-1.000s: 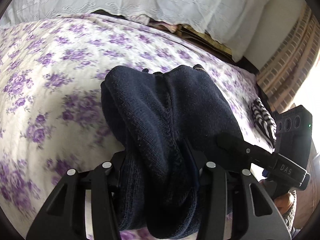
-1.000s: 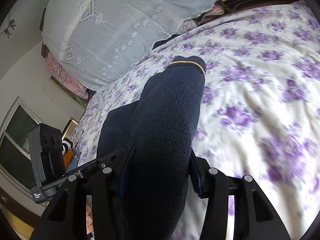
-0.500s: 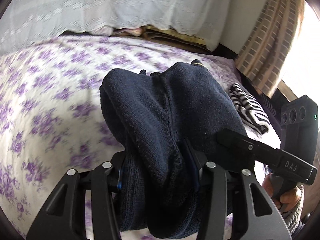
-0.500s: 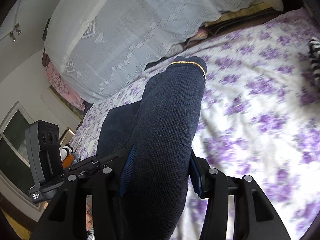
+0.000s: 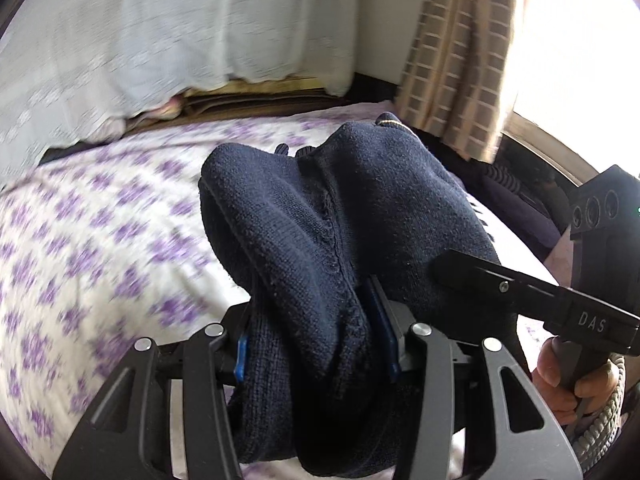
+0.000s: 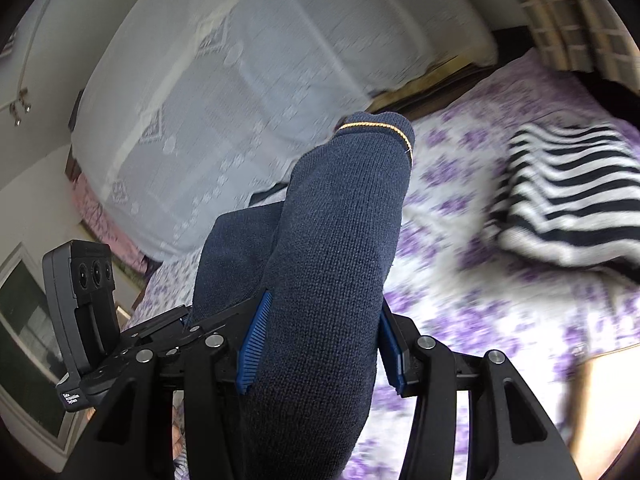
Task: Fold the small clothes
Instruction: 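Carry the gripped navy bundle with both tools onto the striped folded garment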
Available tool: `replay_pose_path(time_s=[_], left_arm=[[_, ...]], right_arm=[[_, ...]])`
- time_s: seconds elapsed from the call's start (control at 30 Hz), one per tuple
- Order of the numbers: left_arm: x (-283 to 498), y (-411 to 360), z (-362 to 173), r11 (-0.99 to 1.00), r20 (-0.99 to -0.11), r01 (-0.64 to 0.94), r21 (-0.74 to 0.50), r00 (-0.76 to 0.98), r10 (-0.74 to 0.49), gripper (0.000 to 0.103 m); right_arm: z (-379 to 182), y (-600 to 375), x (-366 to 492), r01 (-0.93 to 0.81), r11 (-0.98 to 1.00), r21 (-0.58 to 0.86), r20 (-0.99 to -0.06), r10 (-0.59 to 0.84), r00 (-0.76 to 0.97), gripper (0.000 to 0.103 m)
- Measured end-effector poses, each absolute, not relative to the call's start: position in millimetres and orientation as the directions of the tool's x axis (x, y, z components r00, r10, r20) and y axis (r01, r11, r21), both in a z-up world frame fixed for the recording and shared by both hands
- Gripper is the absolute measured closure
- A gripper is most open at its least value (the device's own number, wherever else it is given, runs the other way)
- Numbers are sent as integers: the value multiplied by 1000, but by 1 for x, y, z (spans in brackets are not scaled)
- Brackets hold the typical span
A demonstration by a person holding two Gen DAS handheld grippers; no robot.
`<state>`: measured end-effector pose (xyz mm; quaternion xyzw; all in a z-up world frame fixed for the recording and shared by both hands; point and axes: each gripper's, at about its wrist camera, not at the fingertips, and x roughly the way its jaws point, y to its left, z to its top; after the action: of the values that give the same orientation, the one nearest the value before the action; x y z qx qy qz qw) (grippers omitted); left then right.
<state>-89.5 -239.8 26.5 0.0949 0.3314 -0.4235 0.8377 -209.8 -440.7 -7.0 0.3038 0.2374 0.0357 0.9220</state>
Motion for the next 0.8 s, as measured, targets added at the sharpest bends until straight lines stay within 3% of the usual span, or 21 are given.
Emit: replay_pose_path(time_s=[0.8], left_arm=[[-94, -474, 61, 411, -624, 910, -53, 291, -725, 57]], right_arm=[[21, -631, -243, 298, 771, 562, -357, -99, 929, 53]])
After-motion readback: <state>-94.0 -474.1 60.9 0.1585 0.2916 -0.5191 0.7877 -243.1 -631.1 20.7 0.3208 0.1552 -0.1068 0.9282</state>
